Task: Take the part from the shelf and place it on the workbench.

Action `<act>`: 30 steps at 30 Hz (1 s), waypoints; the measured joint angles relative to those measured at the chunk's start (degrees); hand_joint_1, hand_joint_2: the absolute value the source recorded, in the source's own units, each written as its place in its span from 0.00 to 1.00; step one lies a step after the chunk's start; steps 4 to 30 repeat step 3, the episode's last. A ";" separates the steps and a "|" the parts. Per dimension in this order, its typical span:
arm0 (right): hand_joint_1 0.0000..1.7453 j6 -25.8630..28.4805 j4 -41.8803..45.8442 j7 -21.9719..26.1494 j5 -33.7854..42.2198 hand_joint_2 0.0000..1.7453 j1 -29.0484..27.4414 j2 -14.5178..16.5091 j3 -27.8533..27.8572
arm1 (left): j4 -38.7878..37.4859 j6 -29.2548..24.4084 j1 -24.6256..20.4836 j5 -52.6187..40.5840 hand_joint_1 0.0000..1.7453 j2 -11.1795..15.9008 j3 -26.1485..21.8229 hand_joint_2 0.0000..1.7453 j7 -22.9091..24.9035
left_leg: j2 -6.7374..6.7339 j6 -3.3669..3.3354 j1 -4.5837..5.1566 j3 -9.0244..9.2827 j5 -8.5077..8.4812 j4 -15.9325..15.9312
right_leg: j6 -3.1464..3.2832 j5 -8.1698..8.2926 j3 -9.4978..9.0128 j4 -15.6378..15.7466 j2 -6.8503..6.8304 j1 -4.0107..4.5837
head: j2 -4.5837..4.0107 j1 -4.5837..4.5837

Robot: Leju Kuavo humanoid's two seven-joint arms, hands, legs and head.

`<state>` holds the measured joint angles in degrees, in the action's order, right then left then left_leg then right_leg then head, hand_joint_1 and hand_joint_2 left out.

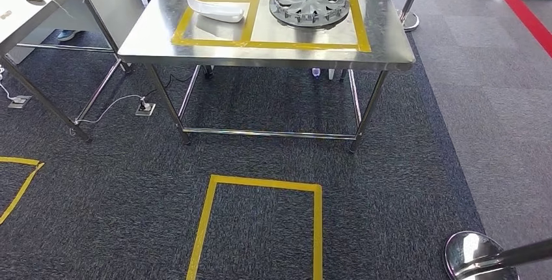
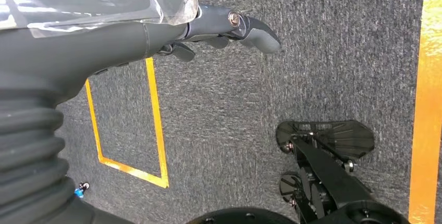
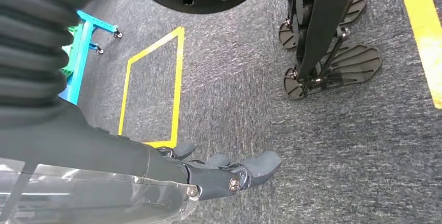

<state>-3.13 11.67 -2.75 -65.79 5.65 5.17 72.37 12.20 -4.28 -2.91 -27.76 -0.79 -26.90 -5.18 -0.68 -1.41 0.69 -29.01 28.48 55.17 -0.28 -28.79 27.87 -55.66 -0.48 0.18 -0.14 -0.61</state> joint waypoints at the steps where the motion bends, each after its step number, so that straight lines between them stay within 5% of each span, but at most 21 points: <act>1: 0.00 0.01 0.00 0.00 0.00 1.00 0.03 0.02 0.00 | -0.02 -0.01 -0.01 0.00 0.00 0.02 -0.03 1.00 0.00 | 0.01 0.12 -0.03 -0.08 -0.10 -0.01 | 0.08 0.04 0.10 -0.07 -0.01 0.03 | 0.00 -0.01; 30: 0.00 0.01 0.00 0.00 0.00 1.00 0.04 0.05 0.00 | -0.05 -0.01 -0.02 0.00 0.00 0.01 -0.07 1.00 0.00 | 0.02 0.29 -0.08 -0.18 -0.23 -0.02 | 0.18 0.10 0.23 -0.16 -0.01 0.07 | 0.00 -0.01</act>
